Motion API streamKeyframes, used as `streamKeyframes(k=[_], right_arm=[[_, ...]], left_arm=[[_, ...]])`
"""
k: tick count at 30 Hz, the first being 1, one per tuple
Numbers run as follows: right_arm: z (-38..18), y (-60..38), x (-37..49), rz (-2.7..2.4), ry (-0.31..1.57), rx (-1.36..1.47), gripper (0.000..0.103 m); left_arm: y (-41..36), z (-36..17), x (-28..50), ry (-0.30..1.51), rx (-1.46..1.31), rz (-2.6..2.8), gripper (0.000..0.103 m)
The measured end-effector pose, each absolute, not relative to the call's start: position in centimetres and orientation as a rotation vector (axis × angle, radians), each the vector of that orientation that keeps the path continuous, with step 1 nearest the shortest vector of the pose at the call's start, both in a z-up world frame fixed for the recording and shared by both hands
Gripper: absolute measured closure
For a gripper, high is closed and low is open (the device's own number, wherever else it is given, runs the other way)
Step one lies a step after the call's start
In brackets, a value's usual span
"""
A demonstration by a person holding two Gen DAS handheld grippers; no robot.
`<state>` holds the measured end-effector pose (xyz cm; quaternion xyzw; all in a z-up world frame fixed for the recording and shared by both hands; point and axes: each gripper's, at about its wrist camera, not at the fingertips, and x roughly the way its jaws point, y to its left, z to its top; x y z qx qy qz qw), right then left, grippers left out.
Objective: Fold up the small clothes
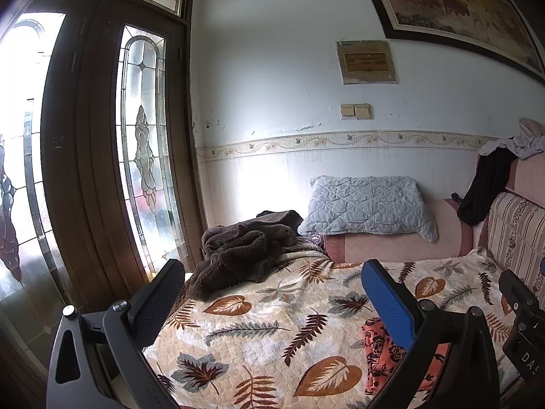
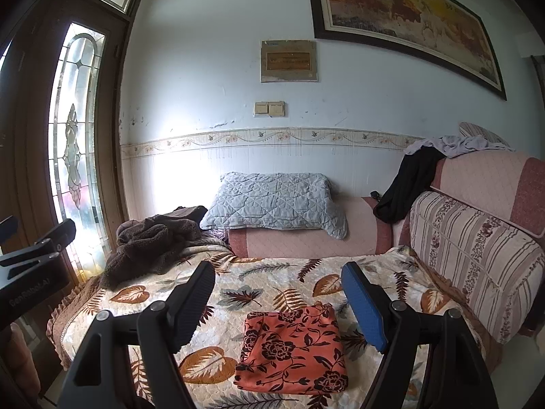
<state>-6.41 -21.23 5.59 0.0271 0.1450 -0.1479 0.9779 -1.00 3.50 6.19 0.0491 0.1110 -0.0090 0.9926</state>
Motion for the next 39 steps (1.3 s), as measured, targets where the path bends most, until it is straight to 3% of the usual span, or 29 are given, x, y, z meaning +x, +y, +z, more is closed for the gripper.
streamKeyframes(k=[39], right_arm=[[2.4, -25.7, 0.2, -0.279, 0.361, 0.116, 0.023]], left_arm=[[-1.0, 4.7, 5.0, 0.29, 0.148, -0.004, 0.0]])
